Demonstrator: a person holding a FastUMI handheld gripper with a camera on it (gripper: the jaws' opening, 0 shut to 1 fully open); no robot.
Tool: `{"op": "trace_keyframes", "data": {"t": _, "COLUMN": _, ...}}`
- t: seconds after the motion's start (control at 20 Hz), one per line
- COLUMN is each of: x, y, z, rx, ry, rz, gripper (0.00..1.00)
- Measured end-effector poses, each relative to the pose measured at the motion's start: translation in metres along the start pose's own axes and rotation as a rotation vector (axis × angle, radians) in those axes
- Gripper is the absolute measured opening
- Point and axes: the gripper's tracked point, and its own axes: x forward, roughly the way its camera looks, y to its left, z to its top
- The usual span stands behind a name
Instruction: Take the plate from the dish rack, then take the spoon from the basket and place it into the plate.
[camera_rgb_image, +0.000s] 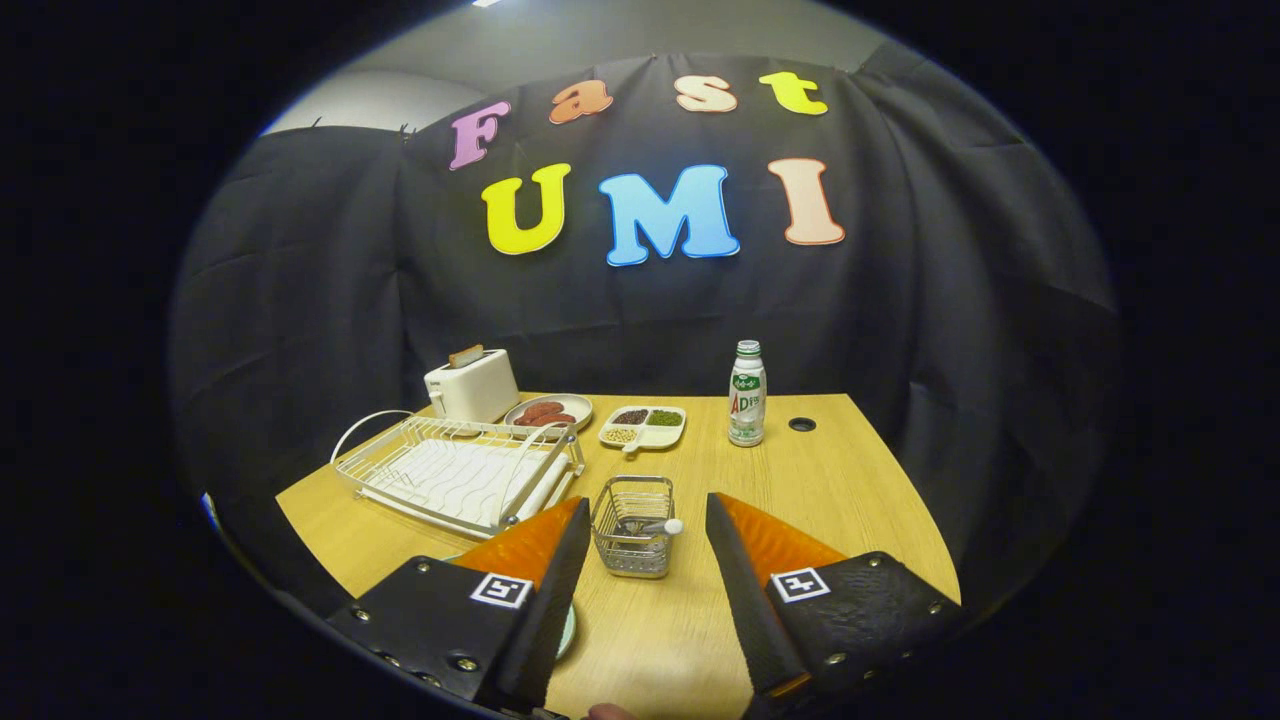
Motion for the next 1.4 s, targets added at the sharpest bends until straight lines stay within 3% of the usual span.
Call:
{"op": "trace_keyframes", "data": {"t": 0.3, "x": 0.014, "y": -0.008, "z": 0.009, "rx": -0.075, "ry": -0.139, "rz": -0.003, "gripper": 0.72}}
{"op": "trace_keyframes", "data": {"t": 0.85, "x": 0.090, "y": -0.020, "z": -0.036, "rx": 0.010, "ry": -0.216, "rz": -0.006, "gripper": 0.69}}
{"op": "trace_keyframes", "data": {"t": 0.9, "x": 0.099, "y": -0.014, "z": -0.039, "rx": 0.022, "ry": -0.227, "rz": 0.030, "gripper": 0.69}}
{"op": "trace_keyframes", "data": {"t": 0.95, "x": 0.105, "y": -0.011, "z": -0.041, "rx": 0.026, "ry": -0.220, "rz": 0.035, "gripper": 0.59}}
{"op": "trace_keyframes", "data": {"t": 1.05, "x": 0.113, "y": -0.017, "z": -0.049, "rx": 0.020, "ry": -0.214, "rz": 0.026, "gripper": 0.51}}
{"op": "trace_keyframes", "data": {"t": 1.2, "x": 0.118, "y": -0.007, "z": -0.040, "rx": 0.024, "ry": -0.230, "rz": 0.029, "gripper": 0.26}}
{"op": "trace_keyframes", "data": {"t": 1.35, "x": 0.109, "y": -0.005, "z": -0.029, "rx": 0.003, "ry": -0.244, "rz": 0.009, "gripper": 0.27}}
{"op": "trace_keyframes", "data": {"t": 1.4, "x": 0.114, "y": -0.005, "z": -0.035, "rx": 0.004, "ry": -0.243, "rz": 0.005, "gripper": 0.17}}
